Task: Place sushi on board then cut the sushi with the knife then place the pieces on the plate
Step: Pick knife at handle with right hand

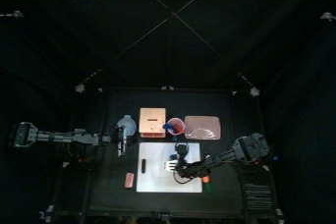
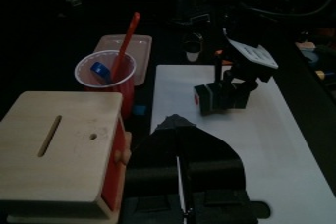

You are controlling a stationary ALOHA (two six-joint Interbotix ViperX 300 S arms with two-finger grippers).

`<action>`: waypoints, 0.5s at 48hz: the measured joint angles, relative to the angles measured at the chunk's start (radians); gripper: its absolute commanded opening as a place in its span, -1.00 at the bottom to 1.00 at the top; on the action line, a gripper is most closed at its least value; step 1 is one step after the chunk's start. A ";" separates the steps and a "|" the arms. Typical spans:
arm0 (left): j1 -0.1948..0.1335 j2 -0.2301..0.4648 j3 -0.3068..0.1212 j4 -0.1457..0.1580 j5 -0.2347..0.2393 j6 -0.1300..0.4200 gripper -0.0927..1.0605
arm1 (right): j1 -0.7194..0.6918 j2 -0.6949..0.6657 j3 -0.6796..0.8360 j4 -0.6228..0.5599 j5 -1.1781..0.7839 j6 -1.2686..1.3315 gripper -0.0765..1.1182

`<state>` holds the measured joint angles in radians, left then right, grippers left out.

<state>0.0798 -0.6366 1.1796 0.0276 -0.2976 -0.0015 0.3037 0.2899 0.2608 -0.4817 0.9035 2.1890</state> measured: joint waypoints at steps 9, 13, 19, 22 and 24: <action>-0.015 0.000 0.011 -0.028 0.000 0.000 -0.84 | 0.002 0.035 -0.031 0.034 0.002 -0.005 0.29; -0.031 0.000 0.014 -0.043 -0.002 0.000 -0.84 | 0.002 0.038 -0.031 0.043 -0.008 -0.009 0.40; -0.048 0.000 0.021 -0.072 0.000 0.000 -0.84 | 0.002 0.043 -0.031 0.048 -0.041 -0.011 0.54; -0.049 0.000 0.025 -0.086 -0.002 -0.002 -0.84 | 0.003 0.043 -0.032 0.048 -0.051 -0.012 0.57; -0.049 0.000 0.025 -0.095 -0.002 0.000 -0.84 | 0.003 0.044 -0.032 0.046 -0.055 -0.014 0.57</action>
<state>0.0307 -0.6366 1.2042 -0.0675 -0.2991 -0.0015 0.3068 0.3344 0.2286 -0.4357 0.8483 2.1752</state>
